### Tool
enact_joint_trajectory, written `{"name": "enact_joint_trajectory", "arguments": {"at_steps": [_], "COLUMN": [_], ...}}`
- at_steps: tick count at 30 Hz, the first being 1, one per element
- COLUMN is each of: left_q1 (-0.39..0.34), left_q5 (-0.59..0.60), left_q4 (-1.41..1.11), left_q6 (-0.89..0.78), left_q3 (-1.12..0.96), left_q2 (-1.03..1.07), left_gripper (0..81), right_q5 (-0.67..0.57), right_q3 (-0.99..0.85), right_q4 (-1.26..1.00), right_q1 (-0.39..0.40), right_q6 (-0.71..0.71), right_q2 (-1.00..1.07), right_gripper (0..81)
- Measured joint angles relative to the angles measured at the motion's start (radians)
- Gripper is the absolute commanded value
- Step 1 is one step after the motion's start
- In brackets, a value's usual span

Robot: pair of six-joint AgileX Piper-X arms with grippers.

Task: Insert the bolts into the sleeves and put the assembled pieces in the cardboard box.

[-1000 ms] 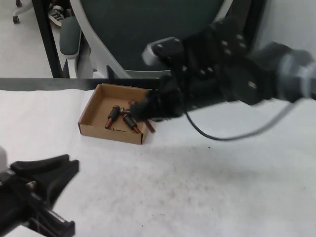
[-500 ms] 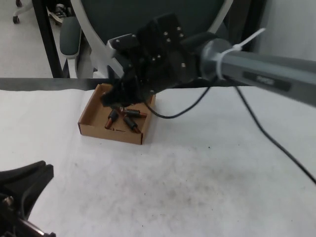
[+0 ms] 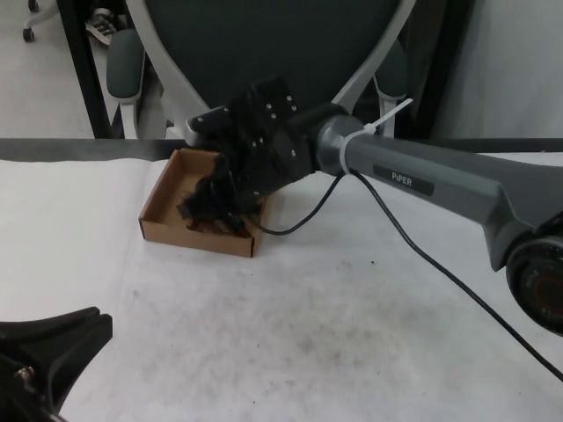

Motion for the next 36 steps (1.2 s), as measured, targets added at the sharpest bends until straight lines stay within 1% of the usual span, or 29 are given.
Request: {"name": "enact_joint_trajectory", "arguments": {"at_steps": [2,3,4,6,8,9,10,11,15,20,21,22,23,24,31,34,36], "left_q1": [0.0,0.0,0.0,0.0,0.0,0.0,0.0,0.0,0.0,0.0,0.0,0.0,0.0,0.0,0.0,0.0,0.0], "left_q5": [0.0,0.0,0.0,0.0,0.0,0.0,0.0,0.0,0.0,0.0,0.0,0.0,0.0,0.0,0.0,0.0,0.0], "left_q4": [0.0,0.0,0.0,0.0,0.0,0.0,0.0,0.0,0.0,0.0,0.0,0.0,0.0,0.0,0.0,0.0,0.0], "left_q6": [0.0,0.0,0.0,0.0,0.0,0.0,0.0,0.0,0.0,0.0,0.0,0.0,0.0,0.0,0.0,0.0,0.0], "left_q3": [0.0,0.0,0.0,0.0,0.0,0.0,0.0,0.0,0.013,0.018,0.018,0.018,0.018,0.018,0.018,0.018,0.018], "left_q2": [0.0,0.0,0.0,0.0,0.0,0.0,0.0,0.0,0.0,0.0,0.0,0.0,0.0,0.0,0.0,0.0,0.0], "left_gripper": [7.7,7.7,7.7,7.7,7.7,7.7,7.7,7.7,7.7,7.7,7.7,7.7,7.7,7.7,7.7,7.7,7.7], "right_q5": [0.029,0.036,0.041,0.046,0.05,0.049,0.049,0.049,0.052,0.053,0.055,0.054,0.054,0.046,-0.015,-0.039,-0.042], "right_q3": [0.0,0.0,0.0,-0.001,-0.001,-0.001,-0.001,-0.001,-0.001,-0.001,-0.001,-0.001,-0.004,-0.008,-0.011,0.033,0.054], "right_q4": [0.012,0.019,0.024,0.035,0.045,0.046,0.046,0.046,0.049,0.055,0.054,0.056,0.066,0.095,0.237,0.331,0.338], "right_q1": [-0.007,-0.011,-0.014,-0.019,-0.02,-0.02,-0.02,-0.02,-0.02,-0.021,-0.021,-0.021,-0.021,-0.023,-0.041,-0.048,-0.048], "right_q6": [-0.002,-0.002,-0.004,-0.005,-0.007,-0.006,-0.006,-0.006,0.011,0.013,0.013,0.013,0.013,0.003,-0.043,-0.102,-0.107], "right_q2": [0.0,0.0,0.0,0.0,0.0,-0.002,-0.005,-0.009,-0.034,-0.105,-0.126,-0.167,-0.19,-0.226,-0.291,-0.336,-0.354], "right_gripper": [4.3,9.0,15.3,30.8,48.3,51.9,52.2,49.7,33.7,25.5,21.6,16.0,8.8,0.0,0.2,0.2,0.2]}}
